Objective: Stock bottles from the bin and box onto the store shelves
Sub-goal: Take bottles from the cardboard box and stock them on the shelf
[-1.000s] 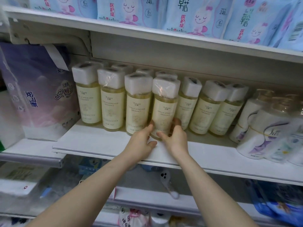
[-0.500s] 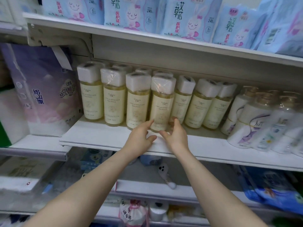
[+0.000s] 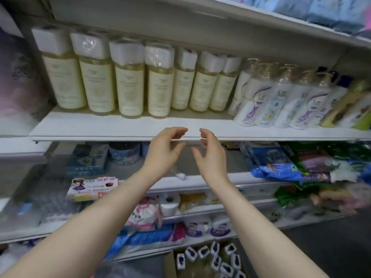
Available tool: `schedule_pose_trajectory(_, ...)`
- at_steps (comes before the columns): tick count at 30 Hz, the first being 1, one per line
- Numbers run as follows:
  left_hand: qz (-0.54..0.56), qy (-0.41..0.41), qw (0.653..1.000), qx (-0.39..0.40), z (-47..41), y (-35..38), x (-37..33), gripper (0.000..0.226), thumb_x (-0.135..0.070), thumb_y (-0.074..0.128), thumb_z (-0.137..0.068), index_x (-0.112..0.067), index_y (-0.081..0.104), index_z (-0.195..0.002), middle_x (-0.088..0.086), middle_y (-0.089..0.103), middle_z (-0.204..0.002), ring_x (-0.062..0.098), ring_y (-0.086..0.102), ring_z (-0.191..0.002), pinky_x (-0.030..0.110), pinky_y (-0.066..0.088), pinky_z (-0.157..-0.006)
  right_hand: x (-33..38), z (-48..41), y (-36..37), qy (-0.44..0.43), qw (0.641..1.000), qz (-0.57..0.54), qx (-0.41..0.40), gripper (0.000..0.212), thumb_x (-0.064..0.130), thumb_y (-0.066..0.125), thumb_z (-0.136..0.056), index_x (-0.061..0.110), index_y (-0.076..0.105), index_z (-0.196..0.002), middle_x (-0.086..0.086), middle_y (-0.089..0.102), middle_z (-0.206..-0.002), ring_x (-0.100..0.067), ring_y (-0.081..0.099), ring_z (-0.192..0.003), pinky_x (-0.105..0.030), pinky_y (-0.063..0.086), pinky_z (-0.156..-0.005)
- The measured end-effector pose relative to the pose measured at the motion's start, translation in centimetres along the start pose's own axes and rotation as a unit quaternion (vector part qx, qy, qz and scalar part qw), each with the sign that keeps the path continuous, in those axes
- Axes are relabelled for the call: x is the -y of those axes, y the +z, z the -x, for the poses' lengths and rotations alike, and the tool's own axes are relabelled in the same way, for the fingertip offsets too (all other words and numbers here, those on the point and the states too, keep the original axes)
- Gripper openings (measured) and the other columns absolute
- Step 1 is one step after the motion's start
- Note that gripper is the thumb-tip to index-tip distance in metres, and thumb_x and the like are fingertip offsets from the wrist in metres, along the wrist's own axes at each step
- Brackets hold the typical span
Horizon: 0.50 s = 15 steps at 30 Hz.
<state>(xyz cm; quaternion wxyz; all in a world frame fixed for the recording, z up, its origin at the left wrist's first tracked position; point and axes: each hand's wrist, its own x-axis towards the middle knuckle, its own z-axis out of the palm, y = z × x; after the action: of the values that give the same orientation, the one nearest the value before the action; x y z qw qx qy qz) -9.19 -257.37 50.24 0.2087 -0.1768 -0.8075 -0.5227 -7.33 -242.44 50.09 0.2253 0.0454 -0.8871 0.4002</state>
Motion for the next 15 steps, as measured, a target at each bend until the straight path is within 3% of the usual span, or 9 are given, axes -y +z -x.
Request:
schedule_pose_trajectory(6,-0.016,0.010,0.998,0.056,2.9,4.0,-0.3,0.035,-0.007,0.066,-0.089,-0.017,0.064,-0.122,-0.002,0.065,-0.117,0.006,0.061,-0.106,0.017,0.050,-0.093,-3.8,3.7,-2.4,-0.004,1.000,0.025,-0.006,0.050,0.009,0.066,-0.090,0.013,0.051,-0.138,-0.004,0.057,-0.134,-0.019,0.055,-0.121,-0.040,0.047,-0.103)
schedule_pose_trajectory(12,-0.041,-0.009,0.995,0.091,4.8,9.4,-0.6,0.034,-0.005,0.066,-0.088,-0.016,0.065,-0.120,0.000,0.065,-0.115,0.006,0.061,-0.103,0.007,0.046,-0.088,-9.5,5.5,-5.3,0.020,0.999,0.032,0.013,0.043,0.010,0.067,-0.090,0.016,0.055,-0.131,-0.001,0.058,-0.129,-0.014,0.056,-0.114,-0.035,0.048,-0.098)
schedule_pose_trajectory(15,-0.047,-0.018,0.995,0.087,5.2,12.3,-1.2,0.033,-0.006,0.067,-0.088,-0.015,0.065,-0.120,0.001,0.066,-0.114,0.008,0.063,-0.103,0.013,0.049,-0.089,-12.7,6.0,-6.8,0.039,0.998,0.023,0.039,0.042,0.010,0.065,-0.092,0.018,0.055,-0.131,0.001,0.056,-0.130,-0.014,0.057,-0.113,-0.037,0.050,-0.097)
